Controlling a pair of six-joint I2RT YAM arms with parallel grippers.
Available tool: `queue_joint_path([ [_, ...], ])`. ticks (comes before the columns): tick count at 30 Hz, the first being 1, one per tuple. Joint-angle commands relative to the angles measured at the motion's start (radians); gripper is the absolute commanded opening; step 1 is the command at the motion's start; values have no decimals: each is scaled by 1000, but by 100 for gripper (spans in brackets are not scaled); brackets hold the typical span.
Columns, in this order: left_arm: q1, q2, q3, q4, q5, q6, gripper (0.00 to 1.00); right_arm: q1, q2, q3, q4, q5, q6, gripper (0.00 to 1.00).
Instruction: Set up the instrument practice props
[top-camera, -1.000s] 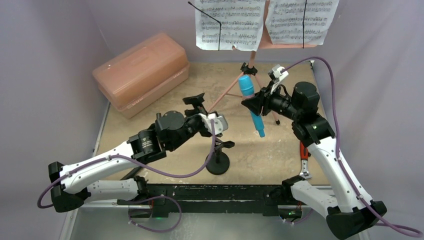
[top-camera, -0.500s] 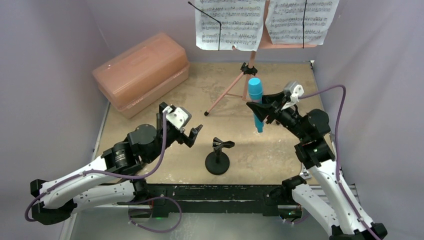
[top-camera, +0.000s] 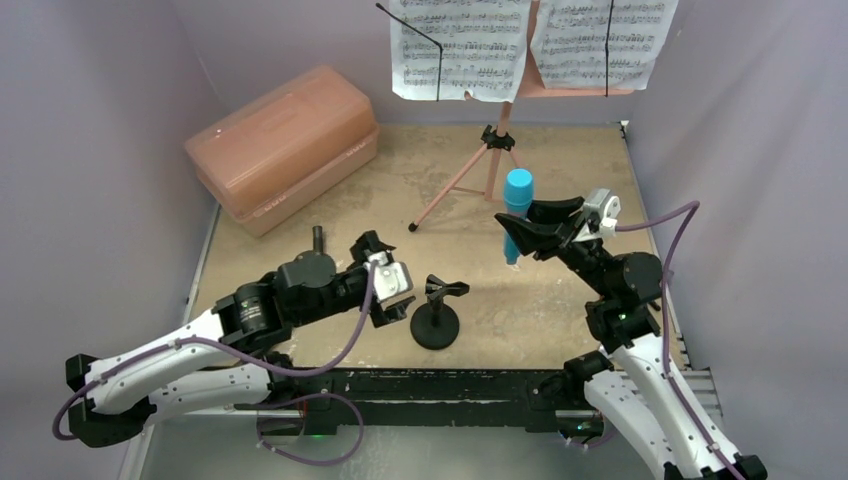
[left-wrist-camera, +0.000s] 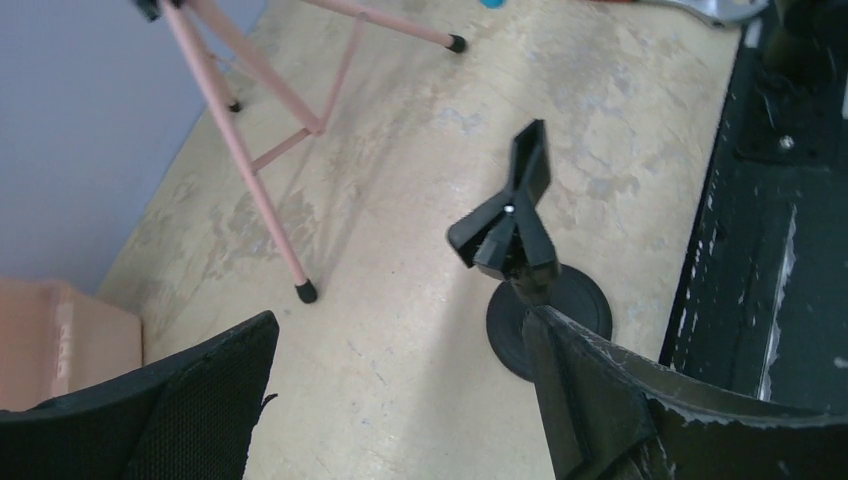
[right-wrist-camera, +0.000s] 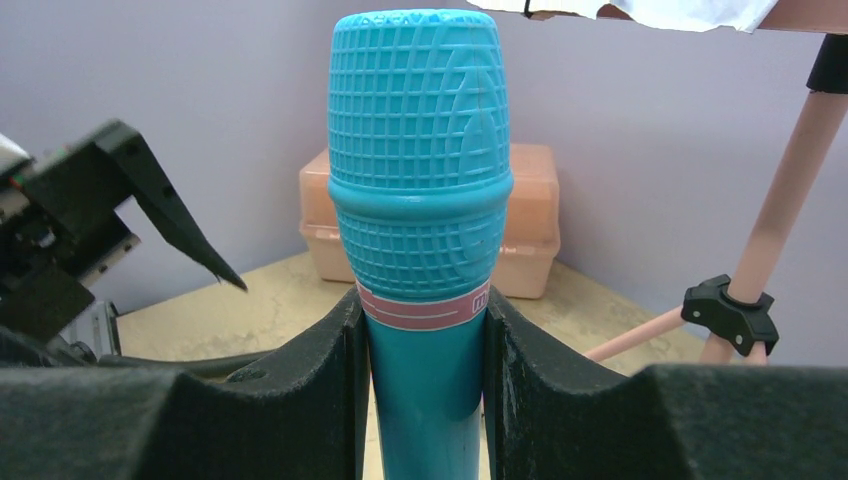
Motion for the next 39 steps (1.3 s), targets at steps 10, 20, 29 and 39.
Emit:
queue_joint_path([
  [10, 1, 305, 118, 12, 290, 227, 92, -4, -66, -39, 148, -44, 53, 0],
  [20, 30, 400, 119, 92, 295, 250, 83, -4, -67, -38, 145, -56, 45, 0],
  [29, 137, 416, 156, 55, 431, 280, 54, -4, -68, -40, 144, -40, 15, 0],
  [39, 192, 462, 161, 253, 416, 225, 31, -4, -67, -46, 184, 0, 2, 0],
])
